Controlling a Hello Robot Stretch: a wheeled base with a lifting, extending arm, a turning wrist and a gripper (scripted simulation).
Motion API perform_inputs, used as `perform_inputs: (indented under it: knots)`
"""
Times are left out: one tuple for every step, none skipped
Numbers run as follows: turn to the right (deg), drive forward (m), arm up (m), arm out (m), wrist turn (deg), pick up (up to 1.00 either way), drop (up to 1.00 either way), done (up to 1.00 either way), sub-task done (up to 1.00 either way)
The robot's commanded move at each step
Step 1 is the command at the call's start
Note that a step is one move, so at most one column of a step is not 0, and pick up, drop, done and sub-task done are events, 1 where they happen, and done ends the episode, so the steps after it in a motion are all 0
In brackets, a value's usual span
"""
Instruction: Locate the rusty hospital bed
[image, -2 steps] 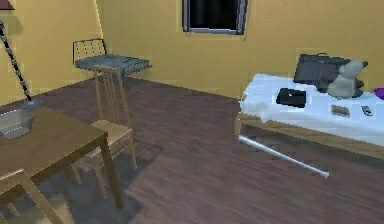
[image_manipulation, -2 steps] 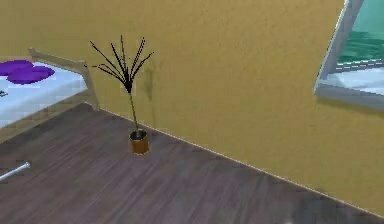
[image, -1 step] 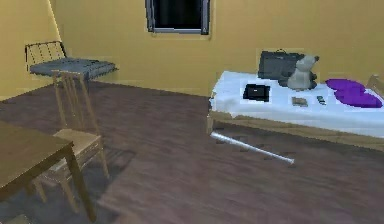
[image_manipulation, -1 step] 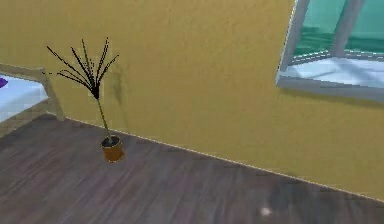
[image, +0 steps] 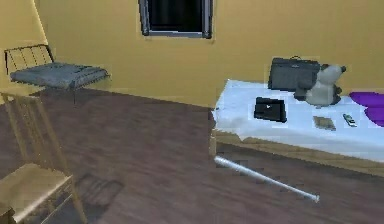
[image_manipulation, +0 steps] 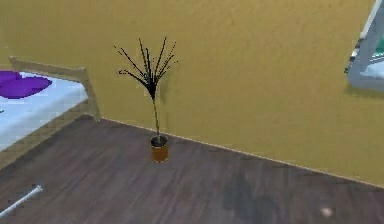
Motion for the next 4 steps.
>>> perform_inputs:
  knots:
    - [-12.0,0.0,0.0,0.0,0.0,0.0,0.0,0.0,0.0]
    - [0.0,1.0,0.0,0.0,0.0,0.0,0.0,0.0,0.0]
    - [-9.0,0.0,0.0,0.0,0.0,0.0,0.0,0.0,0.0]
    - [0.0,0.3,0.0,0.0,0.0,0.0,0.0,0.0,0.0]
